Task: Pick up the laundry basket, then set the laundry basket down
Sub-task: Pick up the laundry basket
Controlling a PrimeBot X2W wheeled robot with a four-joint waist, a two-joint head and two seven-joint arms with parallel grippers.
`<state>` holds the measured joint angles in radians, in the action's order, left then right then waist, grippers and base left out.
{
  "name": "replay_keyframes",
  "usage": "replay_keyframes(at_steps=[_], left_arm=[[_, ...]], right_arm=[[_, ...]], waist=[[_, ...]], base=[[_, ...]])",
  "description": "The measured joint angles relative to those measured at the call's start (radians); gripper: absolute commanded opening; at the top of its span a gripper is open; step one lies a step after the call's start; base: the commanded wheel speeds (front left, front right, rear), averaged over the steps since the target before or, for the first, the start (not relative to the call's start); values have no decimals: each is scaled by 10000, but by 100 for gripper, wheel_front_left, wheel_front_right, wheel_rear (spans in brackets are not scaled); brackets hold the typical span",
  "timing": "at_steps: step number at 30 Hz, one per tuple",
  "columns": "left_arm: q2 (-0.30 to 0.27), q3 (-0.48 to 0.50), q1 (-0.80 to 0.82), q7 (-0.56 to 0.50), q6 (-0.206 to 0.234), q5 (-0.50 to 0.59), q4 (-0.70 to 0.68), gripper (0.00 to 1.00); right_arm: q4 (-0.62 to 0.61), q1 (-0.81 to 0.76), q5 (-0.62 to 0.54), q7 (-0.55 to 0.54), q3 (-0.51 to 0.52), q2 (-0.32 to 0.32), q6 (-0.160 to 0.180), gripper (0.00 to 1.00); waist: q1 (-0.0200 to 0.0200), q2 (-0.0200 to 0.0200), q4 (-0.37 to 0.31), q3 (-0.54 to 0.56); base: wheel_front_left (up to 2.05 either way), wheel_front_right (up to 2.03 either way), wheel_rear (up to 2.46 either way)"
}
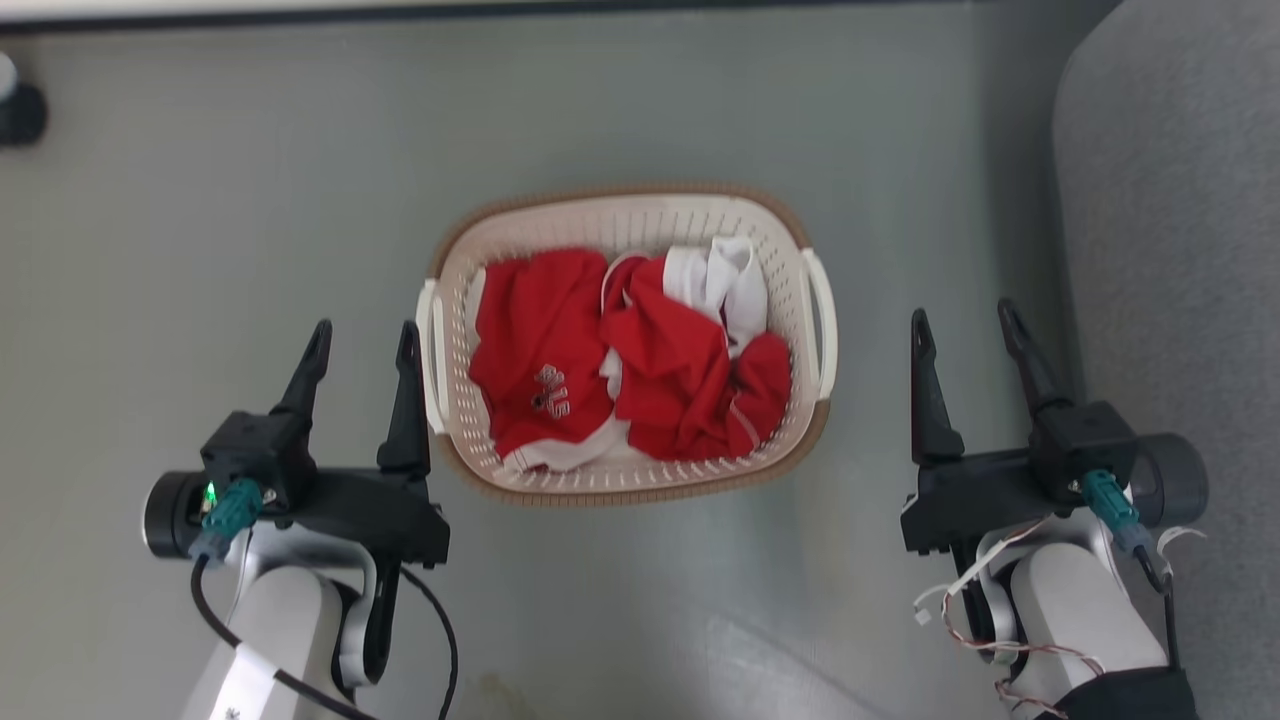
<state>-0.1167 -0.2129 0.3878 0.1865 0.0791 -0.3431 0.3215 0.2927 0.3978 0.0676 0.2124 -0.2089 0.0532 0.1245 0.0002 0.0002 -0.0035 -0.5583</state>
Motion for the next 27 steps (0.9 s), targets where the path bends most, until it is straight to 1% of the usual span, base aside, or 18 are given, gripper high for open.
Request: replay_keyframes(at_steps=[15, 27], left_arm=[[6, -67, 994, 0, -190, 0, 75, 100], [13, -104, 1525, 48, -280, 0, 259, 100]], right_arm=[[-144, 873, -171, -10, 65, 15, 0, 100], [-151, 1253, -169, 2, 63, 29, 0, 100]], waist=[[0, 0, 85, -1814], [-1, -1, 122, -2977]], base=[[0, 0, 0], [0, 0, 0]])
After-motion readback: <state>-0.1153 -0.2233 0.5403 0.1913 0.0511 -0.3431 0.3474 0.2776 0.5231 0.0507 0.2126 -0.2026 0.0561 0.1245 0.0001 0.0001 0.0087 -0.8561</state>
